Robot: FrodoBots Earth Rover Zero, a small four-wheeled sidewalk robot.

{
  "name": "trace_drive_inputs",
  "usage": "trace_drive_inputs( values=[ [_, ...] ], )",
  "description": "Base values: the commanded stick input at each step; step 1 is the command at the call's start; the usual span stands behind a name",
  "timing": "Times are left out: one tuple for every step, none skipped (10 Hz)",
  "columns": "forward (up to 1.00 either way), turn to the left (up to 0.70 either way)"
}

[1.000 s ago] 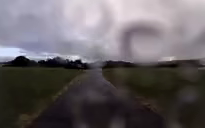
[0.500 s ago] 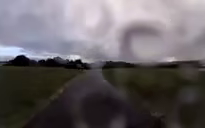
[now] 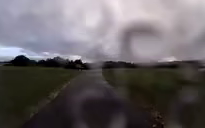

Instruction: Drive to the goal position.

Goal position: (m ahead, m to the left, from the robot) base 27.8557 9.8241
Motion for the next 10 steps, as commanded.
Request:
trace_drive_inputs(
  values=[
    [0.7, 0.0],
    [0.7, 0.0],
    [0.7, 0.0],
    [0.7, 0.0],
    [0.7, 0.0],
    [0.7, 0.0],
    [0.7, 0.0],
    [0.7, 0.0],
    [0.7, 0.0],
    [0.7, 0.0]
  ],
)
